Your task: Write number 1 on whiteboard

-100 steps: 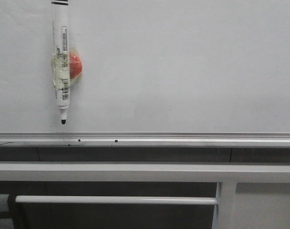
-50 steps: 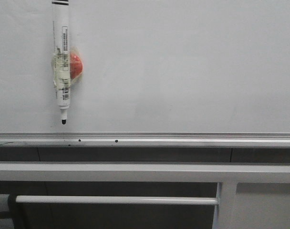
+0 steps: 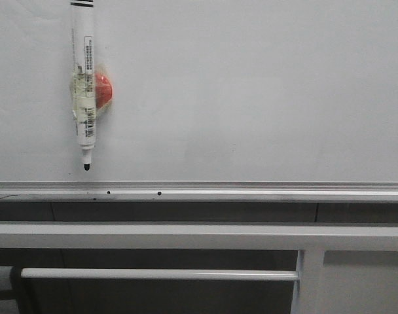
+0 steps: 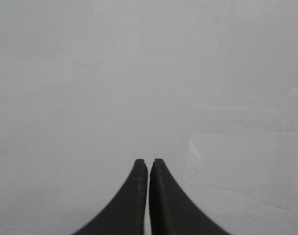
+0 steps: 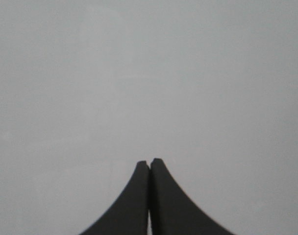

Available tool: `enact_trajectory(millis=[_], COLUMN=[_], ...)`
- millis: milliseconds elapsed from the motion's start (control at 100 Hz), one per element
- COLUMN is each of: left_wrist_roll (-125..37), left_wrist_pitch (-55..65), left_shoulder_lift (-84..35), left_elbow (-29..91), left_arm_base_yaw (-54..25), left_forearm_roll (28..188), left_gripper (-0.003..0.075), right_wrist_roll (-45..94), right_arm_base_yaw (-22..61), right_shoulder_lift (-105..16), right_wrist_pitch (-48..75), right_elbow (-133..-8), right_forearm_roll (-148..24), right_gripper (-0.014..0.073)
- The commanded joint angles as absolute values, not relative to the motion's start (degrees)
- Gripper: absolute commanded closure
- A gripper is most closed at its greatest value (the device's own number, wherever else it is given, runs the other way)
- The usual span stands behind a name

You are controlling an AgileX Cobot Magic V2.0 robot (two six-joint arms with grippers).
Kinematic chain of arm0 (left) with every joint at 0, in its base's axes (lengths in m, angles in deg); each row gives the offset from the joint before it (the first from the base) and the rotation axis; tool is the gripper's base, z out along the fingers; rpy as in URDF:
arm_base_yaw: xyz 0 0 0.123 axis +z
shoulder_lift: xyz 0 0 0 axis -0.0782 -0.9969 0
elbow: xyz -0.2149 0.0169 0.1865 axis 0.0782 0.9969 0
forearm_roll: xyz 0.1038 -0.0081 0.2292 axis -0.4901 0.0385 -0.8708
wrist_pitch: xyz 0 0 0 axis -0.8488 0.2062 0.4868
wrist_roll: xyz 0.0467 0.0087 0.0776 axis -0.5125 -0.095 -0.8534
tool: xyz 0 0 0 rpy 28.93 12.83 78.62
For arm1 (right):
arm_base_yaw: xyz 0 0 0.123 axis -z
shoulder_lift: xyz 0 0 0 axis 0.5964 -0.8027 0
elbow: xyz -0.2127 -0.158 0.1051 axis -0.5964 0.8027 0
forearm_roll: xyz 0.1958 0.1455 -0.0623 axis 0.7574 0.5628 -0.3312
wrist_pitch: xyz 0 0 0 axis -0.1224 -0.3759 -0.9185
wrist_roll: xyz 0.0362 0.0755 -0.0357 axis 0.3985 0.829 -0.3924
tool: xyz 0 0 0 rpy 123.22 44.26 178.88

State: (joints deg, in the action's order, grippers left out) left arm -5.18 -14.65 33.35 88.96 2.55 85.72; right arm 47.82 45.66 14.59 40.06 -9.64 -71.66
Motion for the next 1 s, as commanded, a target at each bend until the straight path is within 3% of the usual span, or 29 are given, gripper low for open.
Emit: enact_trajectory(millis=[0,120,280,500,710,760,830,950,990], left_wrist_roll=[-4.26,-2.49,-2.76,-5.71,-6.81,-10.5,-15.98,-16.43,-16.43], left_wrist_pitch=[-19.87,-16.65,-2.58,1.67,0.11,-0.03,-0.28,-2.02,-3.4], left_shoulder_lift=[34.59,34.37,30.62,19.55,12.72,12.03,11.32,11.21,11.21], left_elbow=[89.23,87.82,79.95,64.36,63.53,63.53,63.53,63.92,64.44], left_arm_base_yaw=[2.5,2.5,2.5,2.5,1.43,0.06,-2.67,-8.06,-9.86], left_forearm_roll=[87.52,93.26,93.26,94.97,102.98,103.73,103.88,103.88,103.88], left_gripper=[0.0741,0.0741,0.0741,0.0741,0.0733,0.0691,0.057,0.0232,0.016], right_wrist_roll=[47.6,52.49,52.88,52.88,52.88,52.88,52.88,52.88,52.88], right_arm_base_yaw=[46.09,45.98,45.83,45.83,45.83,45.83,45.83,45.83,45.83], right_shoulder_lift=[15.27,15.27,14.58,8.75,7.29,7.29,7.29,7.29,7.29], right_wrist_pitch=[46.97,44.46,25.73,4.11,3.27,2.91,2.25,1.46,1.23], right_elbow=[-8.17,-9.17,-18.05,-31.9,-32.32,-32.32,-32.32,-32.32,-32.32], right_forearm_roll=[-70.66,-67.74,-67.59,-67.59,-65.17,-64.03,-63.91,-63.91,-63.91], right_gripper=[0.0657,0.0657,0.0657,0.0657,0.0657,0.0657,0.0657,0.0657,0.0657])
